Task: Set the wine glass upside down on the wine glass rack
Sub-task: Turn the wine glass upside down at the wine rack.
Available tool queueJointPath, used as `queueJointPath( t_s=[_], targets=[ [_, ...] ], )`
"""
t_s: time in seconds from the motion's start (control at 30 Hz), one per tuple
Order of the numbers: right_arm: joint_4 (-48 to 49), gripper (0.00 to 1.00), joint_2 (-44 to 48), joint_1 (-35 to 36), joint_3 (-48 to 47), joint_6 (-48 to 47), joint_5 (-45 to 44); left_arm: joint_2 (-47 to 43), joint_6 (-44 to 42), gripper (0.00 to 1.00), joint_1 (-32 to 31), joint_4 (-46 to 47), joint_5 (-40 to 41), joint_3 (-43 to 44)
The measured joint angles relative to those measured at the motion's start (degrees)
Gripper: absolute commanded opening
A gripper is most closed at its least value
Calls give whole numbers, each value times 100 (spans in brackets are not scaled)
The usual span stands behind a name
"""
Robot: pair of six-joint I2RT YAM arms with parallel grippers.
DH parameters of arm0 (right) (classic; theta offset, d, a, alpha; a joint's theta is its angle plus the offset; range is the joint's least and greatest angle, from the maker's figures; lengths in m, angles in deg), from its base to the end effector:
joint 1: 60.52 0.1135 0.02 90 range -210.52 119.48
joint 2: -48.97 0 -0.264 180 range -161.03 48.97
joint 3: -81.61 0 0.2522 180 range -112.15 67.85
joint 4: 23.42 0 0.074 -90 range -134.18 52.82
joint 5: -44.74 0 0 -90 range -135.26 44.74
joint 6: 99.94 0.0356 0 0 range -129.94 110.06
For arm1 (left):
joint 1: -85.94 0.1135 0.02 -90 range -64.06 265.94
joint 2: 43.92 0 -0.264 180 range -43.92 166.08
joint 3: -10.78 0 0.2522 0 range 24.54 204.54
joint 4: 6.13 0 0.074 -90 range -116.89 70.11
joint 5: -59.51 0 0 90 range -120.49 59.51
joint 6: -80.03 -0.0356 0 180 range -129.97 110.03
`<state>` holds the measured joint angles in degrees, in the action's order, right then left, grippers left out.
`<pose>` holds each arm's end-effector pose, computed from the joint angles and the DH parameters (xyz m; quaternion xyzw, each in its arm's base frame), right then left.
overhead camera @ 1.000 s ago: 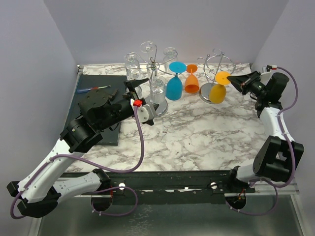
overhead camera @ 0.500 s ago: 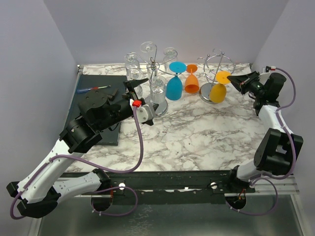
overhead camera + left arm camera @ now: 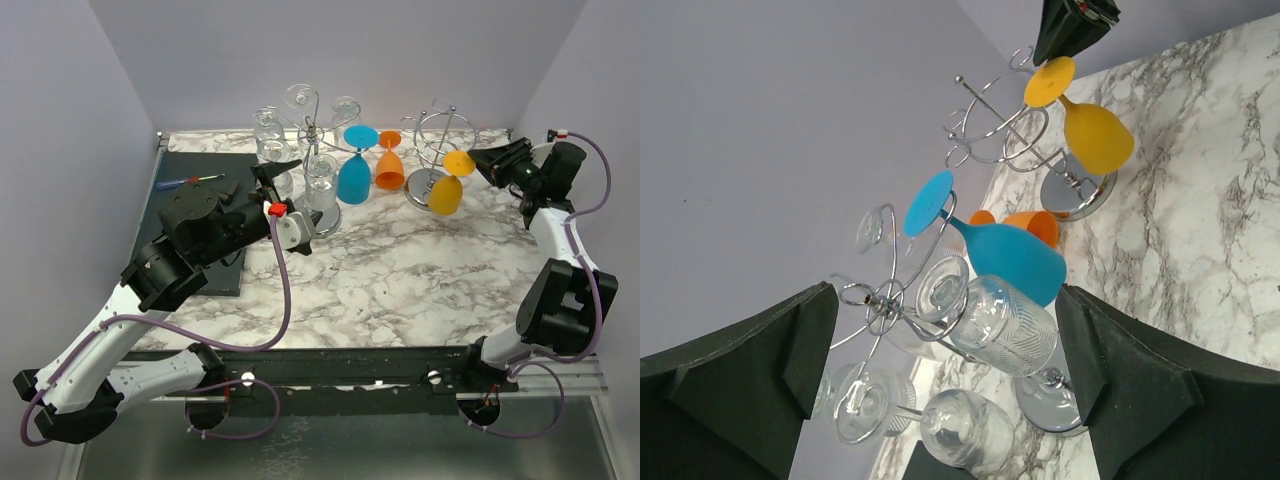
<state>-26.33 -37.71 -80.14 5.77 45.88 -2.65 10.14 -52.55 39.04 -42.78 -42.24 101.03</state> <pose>0.3375 -0.0947 0.3058 0.2710 0.7170 0.4504 0.4579 0.1159 -0.1345 0.4753 0.5483 0.4509 -0.0990 0.6973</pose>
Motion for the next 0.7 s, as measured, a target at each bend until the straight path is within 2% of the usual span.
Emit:
queueJointPath(
  t_s=[0.33, 0.47, 0.7],
  targets=[
    [-514, 54, -28, 0, -87, -391, -302, 0, 15, 99, 0, -9, -31, 63],
    [-1001, 62, 92, 0, -210, -612, -605, -9, 31, 99, 0, -4, -33, 98],
    [-1858, 65, 1307, 20, -251, -1139, -1270, -7, 267, 99, 0, -50, -22, 153]
  ],
)
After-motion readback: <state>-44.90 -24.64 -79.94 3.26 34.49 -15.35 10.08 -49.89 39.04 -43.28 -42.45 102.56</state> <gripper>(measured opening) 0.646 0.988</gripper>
